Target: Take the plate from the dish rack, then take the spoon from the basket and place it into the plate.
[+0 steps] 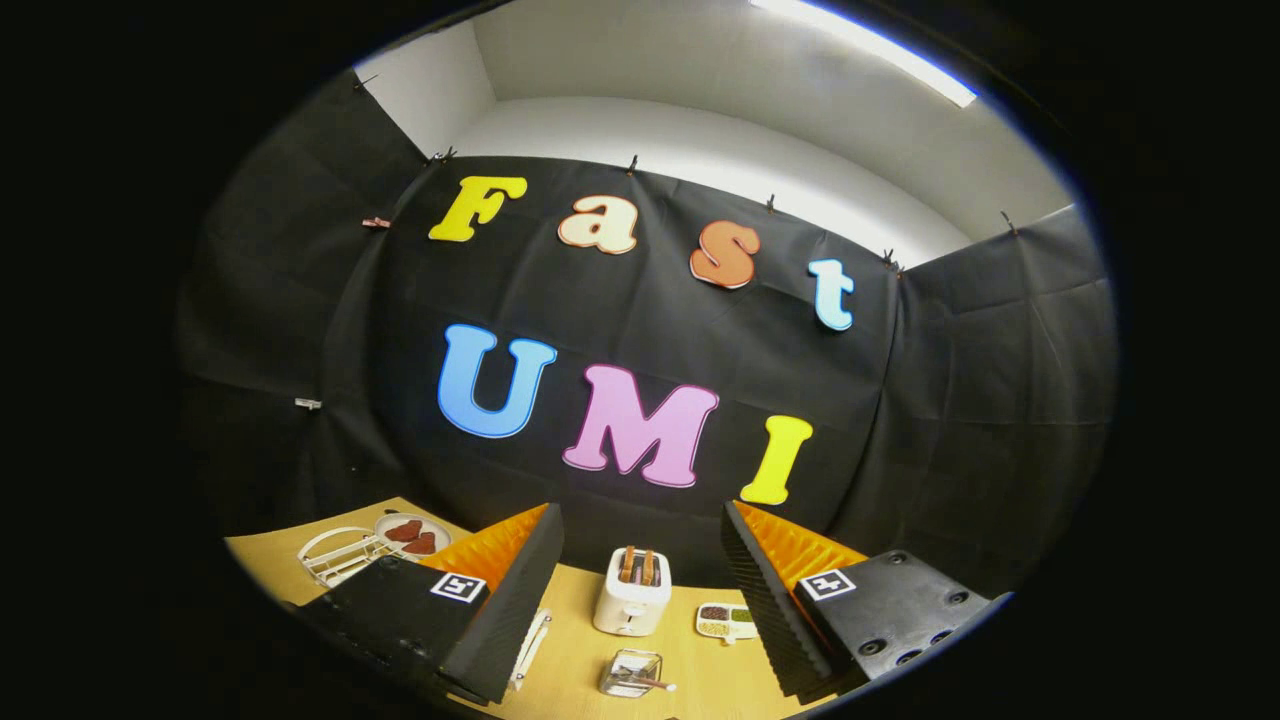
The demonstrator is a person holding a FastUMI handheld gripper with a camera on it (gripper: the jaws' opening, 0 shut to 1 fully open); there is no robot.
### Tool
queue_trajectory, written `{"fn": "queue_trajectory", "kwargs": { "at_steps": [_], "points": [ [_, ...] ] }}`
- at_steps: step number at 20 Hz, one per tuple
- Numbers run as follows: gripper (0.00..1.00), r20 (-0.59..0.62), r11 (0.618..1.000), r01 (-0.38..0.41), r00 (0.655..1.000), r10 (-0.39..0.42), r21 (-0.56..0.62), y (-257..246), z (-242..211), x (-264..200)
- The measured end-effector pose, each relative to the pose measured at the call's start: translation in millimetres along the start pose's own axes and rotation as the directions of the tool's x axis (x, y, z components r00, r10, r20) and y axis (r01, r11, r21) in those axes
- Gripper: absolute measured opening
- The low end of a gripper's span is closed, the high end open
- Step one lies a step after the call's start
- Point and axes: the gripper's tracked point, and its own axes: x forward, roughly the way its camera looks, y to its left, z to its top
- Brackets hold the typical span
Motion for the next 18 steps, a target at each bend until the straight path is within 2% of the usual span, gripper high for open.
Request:
{"fn": "queue_trajectory", "kwargs": {
  "at_steps": [5,9,11,15,18],
  "points": [
    [0.96,-0.186,0.989,-0.139,0.972,0.147,0.056,49.2,-43.6,33.4],
    [0.96,-0.333,0.974,-0.202,0.915,0.226,0.104,89.5,-89.8,64.0],
    [0.96,-0.424,0.968,-0.214,0.87,0.25,0.133,109.6,-122.5,80.5],
    [0.96,-0.594,0.962,-0.192,0.757,0.272,0.197,142.4,-188.3,107.4],
    [0.97,-0.698,0.965,-0.178,0.667,0.262,0.192,156.4,-233.9,125.8]
  ]
}}
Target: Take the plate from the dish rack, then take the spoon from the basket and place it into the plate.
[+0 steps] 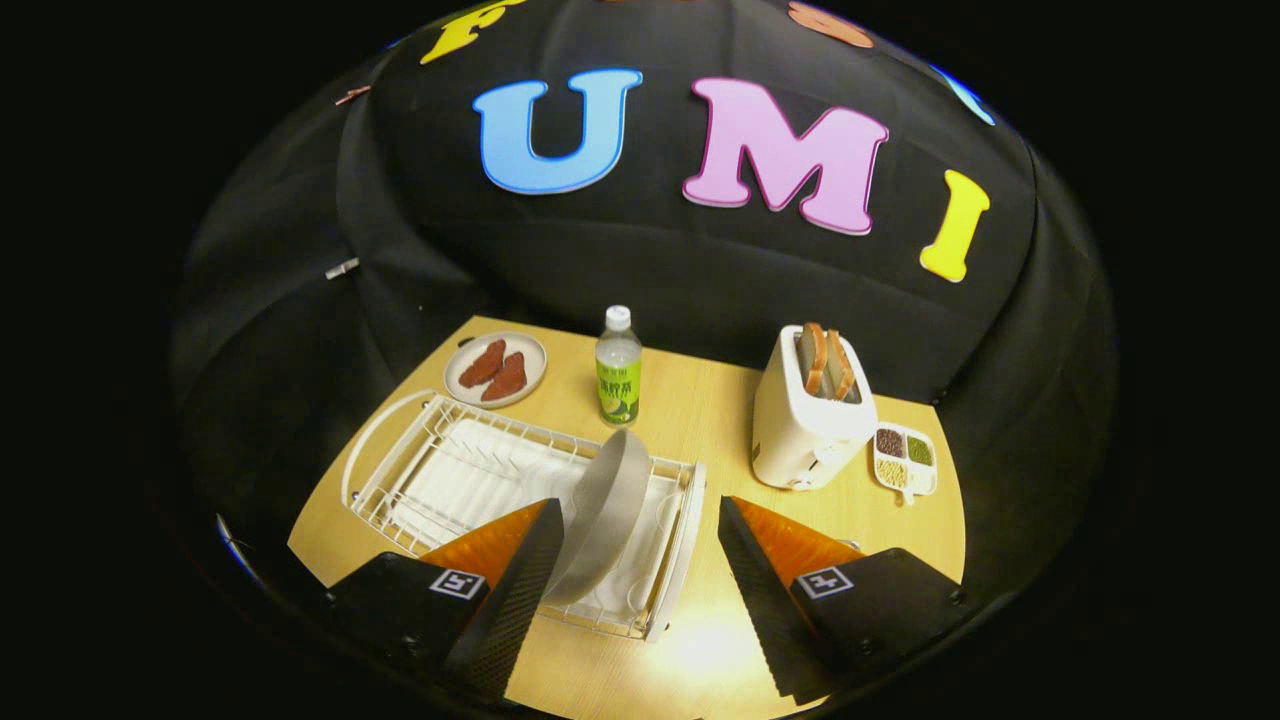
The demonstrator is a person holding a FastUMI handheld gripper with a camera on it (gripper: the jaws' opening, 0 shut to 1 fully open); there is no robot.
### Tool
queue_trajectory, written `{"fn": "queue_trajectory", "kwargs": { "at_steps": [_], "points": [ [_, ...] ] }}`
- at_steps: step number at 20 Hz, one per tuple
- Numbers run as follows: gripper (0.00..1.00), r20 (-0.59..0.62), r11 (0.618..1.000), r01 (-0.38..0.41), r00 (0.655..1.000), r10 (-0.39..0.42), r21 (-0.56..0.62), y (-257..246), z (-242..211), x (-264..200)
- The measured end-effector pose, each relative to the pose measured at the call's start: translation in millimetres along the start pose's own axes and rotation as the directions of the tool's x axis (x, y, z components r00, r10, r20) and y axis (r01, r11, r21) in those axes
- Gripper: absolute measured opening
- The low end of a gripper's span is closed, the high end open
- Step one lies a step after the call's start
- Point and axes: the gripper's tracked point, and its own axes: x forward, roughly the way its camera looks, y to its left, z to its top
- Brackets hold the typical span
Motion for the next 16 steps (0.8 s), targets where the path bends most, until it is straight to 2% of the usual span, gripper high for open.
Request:
{"fn": "queue_trajectory", "kwargs": {
  "at_steps": [3,7,9,12,16],
  "points": [
    [0.96,-0.139,0.999,0.01,0.99,-0.003,0.051,6.7,-24.7,36.9],
    [0.93,-0.224,0.991,0.059,0.974,-0.03,0.12,8.8,-38.5,66.2],
    [0.79,-0.255,0.988,0.086,0.965,-0.052,0.126,8.1,-48.2,77.6],
    [0.41,-0.31,0.98,0.115,0.949,-0.059,0.163,14.7,-57.2,84.7],
    [0.34,-0.359,0.983,0.165,0.925,-0.125,0.084,8.9,-60.1,80.7]
  ]
}}
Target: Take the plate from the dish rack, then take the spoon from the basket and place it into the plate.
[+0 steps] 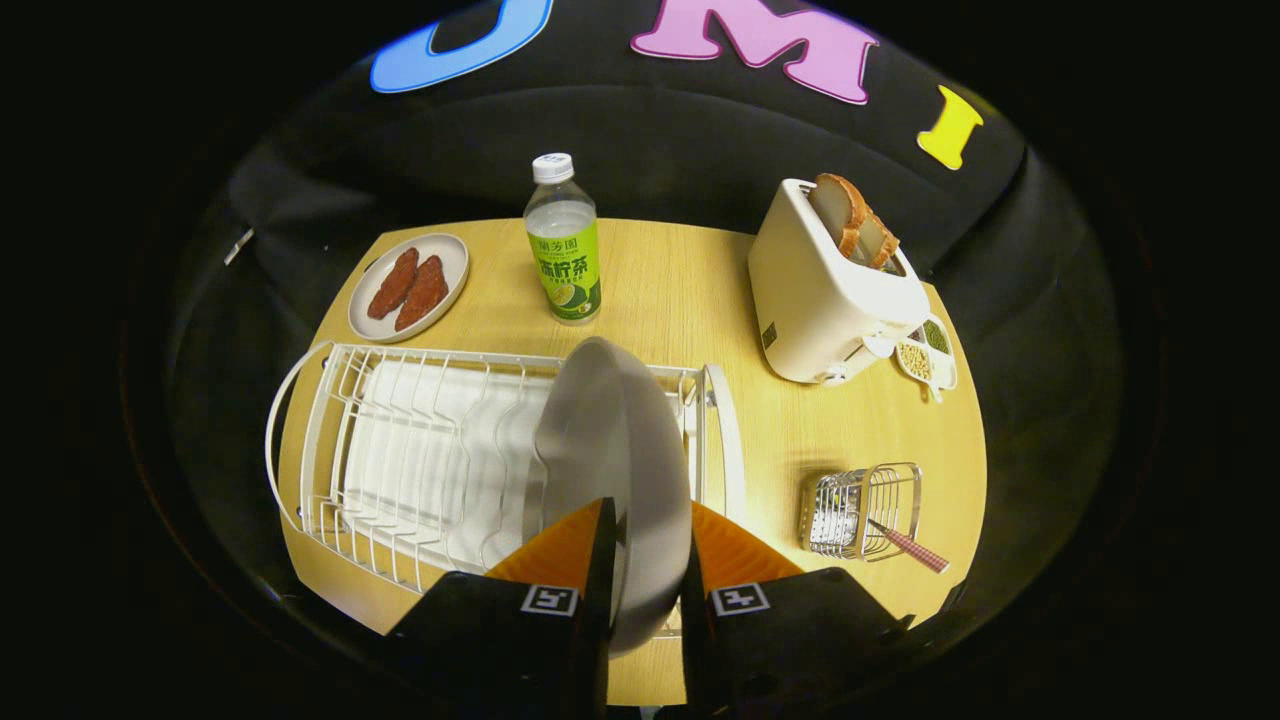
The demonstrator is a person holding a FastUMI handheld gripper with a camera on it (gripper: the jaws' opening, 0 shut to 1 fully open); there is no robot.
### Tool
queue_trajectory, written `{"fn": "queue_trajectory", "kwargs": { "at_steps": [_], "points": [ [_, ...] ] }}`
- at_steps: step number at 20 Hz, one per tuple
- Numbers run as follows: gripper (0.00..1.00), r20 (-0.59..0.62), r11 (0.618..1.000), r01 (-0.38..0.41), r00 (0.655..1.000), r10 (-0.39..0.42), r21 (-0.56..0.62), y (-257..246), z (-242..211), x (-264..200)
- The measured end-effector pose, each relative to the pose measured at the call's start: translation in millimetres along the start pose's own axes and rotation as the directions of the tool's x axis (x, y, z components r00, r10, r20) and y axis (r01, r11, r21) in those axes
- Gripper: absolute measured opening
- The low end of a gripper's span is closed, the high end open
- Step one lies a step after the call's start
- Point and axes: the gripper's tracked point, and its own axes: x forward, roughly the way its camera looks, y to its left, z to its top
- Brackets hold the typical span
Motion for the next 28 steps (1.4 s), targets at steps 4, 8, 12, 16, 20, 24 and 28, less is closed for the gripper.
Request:
{"fn": "queue_trajectory", "kwargs": {
  "at_steps": [4,8,12,16,20,24,28],
  "points": [
    [0.32,-0.047,0.999,0.034,0.998,-0.034,-0.002,6.3,2.6,-2.6],
    [0.31,0.0,0.996,0.079,0.997,-0.079,-0.035,5.3,16.1,-6.7],
    [0.28,0.044,0.985,0.141,0.99,-0.137,-0.105,4.3,35.3,-18.6],
    [0.28,0.058,0.991,0.12,0.991,-0.117,-0.053,-8.8,38.7,-26.8],
    [0.28,0.128,0.999,-0.036,0.991,0.032,0.035,-16.6,42.5,-43.4],
    [0.28,0.15,0.97,-0.211,0.97,0.193,0.121,-28.3,19.3,-68.3],
    [0.28,0.161,0.93,-0.327,0.94,0.302,0.165,-51.4,-28.2,-96.3]
  ]
}}
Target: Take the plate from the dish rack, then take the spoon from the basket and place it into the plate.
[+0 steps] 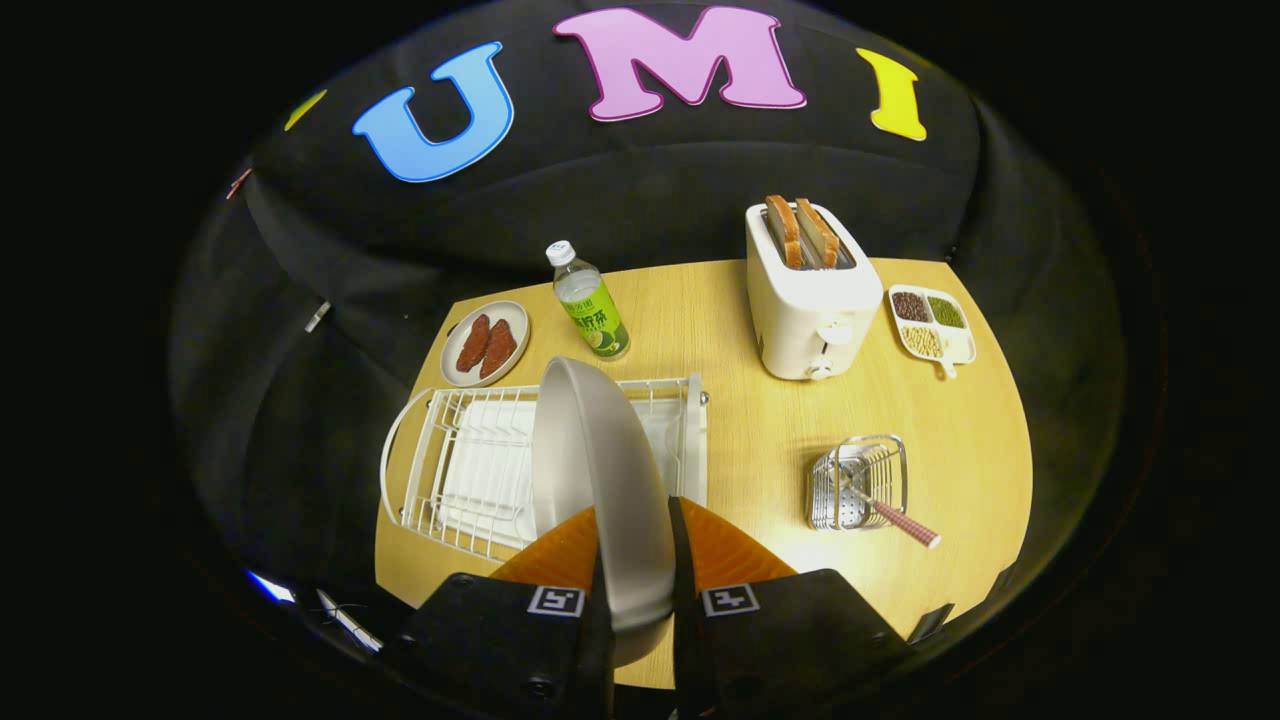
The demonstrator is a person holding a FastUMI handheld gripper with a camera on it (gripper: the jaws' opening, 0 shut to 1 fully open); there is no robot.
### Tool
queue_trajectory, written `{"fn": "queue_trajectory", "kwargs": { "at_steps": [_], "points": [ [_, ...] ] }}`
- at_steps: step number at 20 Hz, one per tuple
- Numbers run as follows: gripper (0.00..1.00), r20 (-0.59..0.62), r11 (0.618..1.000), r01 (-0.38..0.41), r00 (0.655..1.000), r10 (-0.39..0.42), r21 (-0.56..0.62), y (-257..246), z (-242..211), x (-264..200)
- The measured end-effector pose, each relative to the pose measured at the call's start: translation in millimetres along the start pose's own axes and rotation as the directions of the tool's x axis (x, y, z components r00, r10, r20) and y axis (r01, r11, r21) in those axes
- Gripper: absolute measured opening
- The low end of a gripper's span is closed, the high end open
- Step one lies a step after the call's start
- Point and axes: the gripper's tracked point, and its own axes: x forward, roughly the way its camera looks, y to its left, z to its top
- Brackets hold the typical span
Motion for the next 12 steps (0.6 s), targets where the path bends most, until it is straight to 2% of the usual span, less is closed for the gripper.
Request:
{"fn": "queue_trajectory", "kwargs": {
  "at_steps": [4,7,9,12],
  "points": [
    [0.28,-0.015,0.989,-0.116,0.993,0.118,0.096,-15.3,-48.3,-41.1],
    [0.28,-0.029,0.979,-0.157,0.986,0.162,0.129,-30.6,-92.5,-56.2],
    [0.27,-0.056,0.963,-0.189,0.978,0.203,0.194,-38.1,-125.2,-58.6],
    [0.27,-0.123,0.947,-0.183,0.968,0.221,0.263,-55.0,-173.7,-46.8]
  ]
}}
